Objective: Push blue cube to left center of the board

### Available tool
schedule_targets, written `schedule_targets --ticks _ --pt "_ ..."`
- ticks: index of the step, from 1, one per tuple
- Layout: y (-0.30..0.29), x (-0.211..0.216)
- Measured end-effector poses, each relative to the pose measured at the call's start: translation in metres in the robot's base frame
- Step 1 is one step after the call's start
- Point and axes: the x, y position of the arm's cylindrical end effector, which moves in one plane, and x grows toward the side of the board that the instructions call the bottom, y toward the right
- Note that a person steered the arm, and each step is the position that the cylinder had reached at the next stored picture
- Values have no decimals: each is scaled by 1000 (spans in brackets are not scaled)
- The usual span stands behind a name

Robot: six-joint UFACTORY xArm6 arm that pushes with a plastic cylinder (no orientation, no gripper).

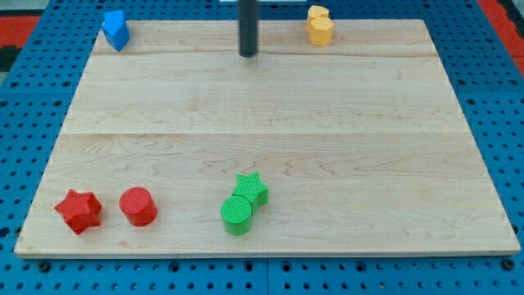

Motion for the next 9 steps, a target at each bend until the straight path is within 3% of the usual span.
schedule_targets --ticks 1,2,3,4,5,7,9 --pt "-66 -46" --pt "-50 26" --pt "-109 119" --pt "-242 59" --pt "-243 53" --pt "-236 -47" --pt "-96 -45"
